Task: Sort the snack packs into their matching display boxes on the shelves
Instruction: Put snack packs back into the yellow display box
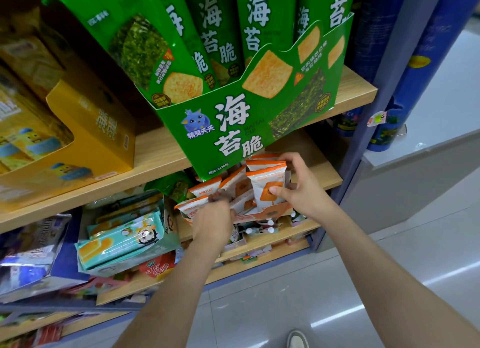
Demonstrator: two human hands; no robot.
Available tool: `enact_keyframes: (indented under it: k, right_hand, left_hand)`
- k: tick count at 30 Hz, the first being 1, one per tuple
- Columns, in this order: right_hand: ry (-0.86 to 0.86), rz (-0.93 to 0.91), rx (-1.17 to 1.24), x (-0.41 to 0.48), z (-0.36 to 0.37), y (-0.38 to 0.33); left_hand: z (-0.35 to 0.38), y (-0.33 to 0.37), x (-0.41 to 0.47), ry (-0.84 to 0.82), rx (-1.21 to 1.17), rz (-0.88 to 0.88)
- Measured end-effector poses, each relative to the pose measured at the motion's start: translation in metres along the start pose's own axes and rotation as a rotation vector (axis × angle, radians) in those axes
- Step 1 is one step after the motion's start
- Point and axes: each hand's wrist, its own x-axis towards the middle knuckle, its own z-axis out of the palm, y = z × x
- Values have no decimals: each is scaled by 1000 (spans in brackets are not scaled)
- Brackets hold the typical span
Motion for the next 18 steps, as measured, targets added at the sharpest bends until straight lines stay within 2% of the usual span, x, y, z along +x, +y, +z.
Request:
enact_keyframes:
  k: [2, 5, 9, 13, 16, 18]
  right_hand:
    - [-30, -45, -62, -1, -1, 1]
    - [-74, -103, -279, -3, -1, -2]
    - [6, -144, -458, -3, 4, 2]
    - [116, -171, -542, -6, 4, 6]
    - [152, -195, -602, -9, 4, 11]
    - [145, -176, -655, -10, 5, 10]
  left_hand:
    - [-1, 1, 14, -39, 11, -28]
    - [-2, 7, 28, -137, 140, -29]
    - [-5, 17, 29, -171, 275, 20]
    - [-9, 11, 22, -128, 249, 33]
    - [-18, 7, 6, -32, 140, 18]
    - [-24, 4, -6, 100, 144, 60]
